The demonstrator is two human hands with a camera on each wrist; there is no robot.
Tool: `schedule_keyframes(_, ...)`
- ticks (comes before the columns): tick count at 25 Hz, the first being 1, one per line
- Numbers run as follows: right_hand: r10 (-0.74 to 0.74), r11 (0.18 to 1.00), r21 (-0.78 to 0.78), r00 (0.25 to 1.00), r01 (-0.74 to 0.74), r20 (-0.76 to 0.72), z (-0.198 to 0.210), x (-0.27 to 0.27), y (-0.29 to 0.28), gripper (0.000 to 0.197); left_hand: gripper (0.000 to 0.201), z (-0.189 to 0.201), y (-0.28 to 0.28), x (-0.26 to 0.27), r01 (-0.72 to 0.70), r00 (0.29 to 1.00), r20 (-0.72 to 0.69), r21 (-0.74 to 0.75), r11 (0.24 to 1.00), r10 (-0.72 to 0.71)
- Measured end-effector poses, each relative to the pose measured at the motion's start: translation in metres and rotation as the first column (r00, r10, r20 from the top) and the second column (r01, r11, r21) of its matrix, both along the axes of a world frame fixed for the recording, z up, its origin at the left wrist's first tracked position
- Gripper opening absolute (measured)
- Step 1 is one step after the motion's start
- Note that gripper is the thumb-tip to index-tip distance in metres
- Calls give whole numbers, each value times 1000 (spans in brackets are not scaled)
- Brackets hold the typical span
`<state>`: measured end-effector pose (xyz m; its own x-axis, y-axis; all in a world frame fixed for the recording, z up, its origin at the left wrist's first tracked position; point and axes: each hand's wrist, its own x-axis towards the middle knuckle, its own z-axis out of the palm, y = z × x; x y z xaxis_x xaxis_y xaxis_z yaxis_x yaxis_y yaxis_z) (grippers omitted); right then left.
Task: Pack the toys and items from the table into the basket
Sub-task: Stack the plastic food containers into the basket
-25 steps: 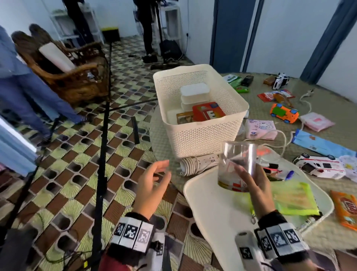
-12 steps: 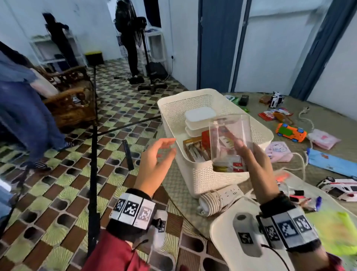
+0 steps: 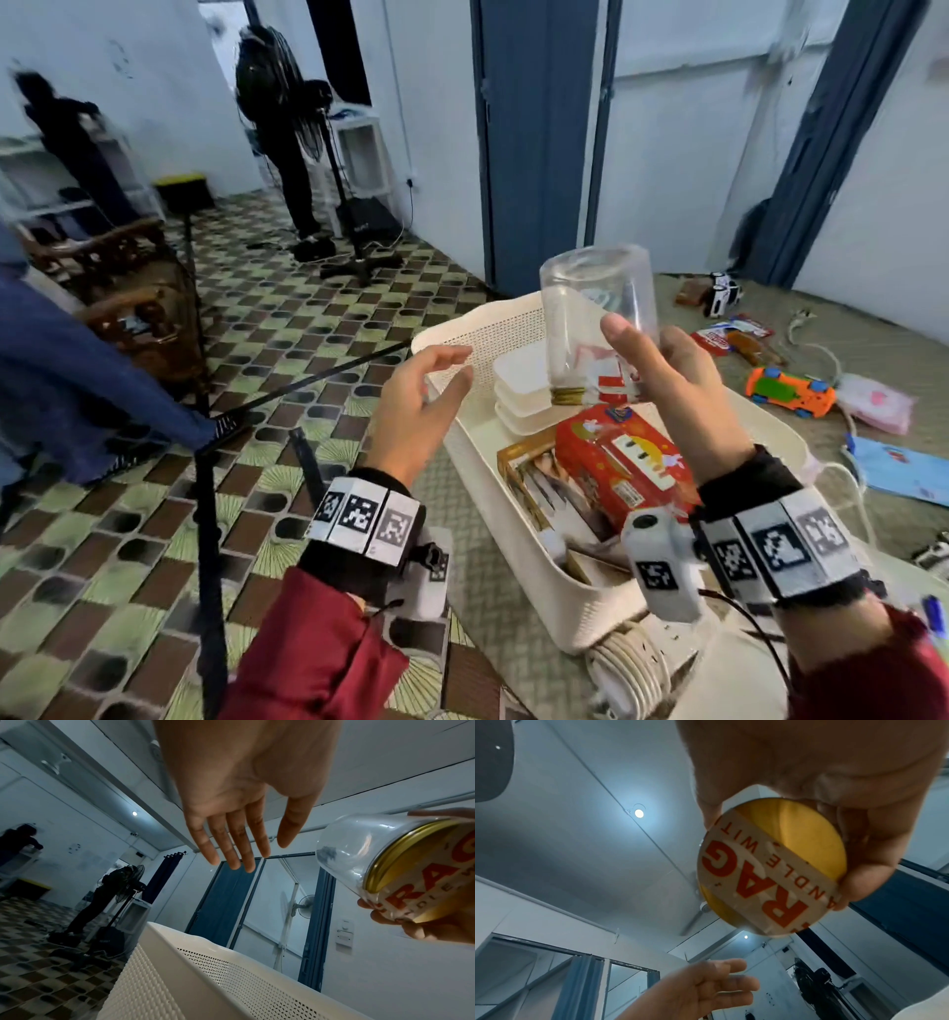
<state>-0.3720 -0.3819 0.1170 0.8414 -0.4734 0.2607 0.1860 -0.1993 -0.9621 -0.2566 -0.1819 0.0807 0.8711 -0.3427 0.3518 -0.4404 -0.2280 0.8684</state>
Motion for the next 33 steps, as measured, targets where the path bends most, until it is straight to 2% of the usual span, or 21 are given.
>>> schedule_keyframes(4,-9,1000,-31,997,7,-72,4,37,0,63,20,-5,-5,53,14,1000,21,1,1000,-14)
schedule_keyframes(10,-23,1000,-3,980,23,-195,-5,104,-4,75,27,-34,-12,147,31,999,42,34,999,-33)
schedule_keyframes(14,-67,996,32,949,80,-309,-32,154,-2,85,35,-56,-27,210,99,994,21,174,980,-104)
schedule_keyframes(18,-172,979,29,896,202,-410,-68,192,13,70,36,-74,-41,256,239,969,-115,236,942,-217)
schedule_keyframes(20,-210,976,-39,864,216,-458,-84,198,20,66,34,-78,-47,269,303,951,-145,271,914,-272)
schedule_keyframes(24,-268,953,-270,788,135,-554,-109,193,20,76,33,-87,-53,288,322,946,-124,279,905,-299)
schedule_keyframes(26,-232,940,-341,739,4,-633,-115,188,18,76,32,-89,-52,291,312,950,-109,278,909,-293)
schedule_keyframes(28,-188,914,-373,647,-161,-739,-123,186,19,84,31,-90,-52,292,302,953,-99,252,919,-286)
schedule_keyframes(30,-186,881,-397,583,-257,-791,-134,184,24,91,31,-89,-50,290,299,954,-98,230,926,-284)
schedule_keyframes(33,-278,809,-498,544,-312,-792,-147,182,32,77,32,-90,-50,290,302,952,-109,209,930,-285)
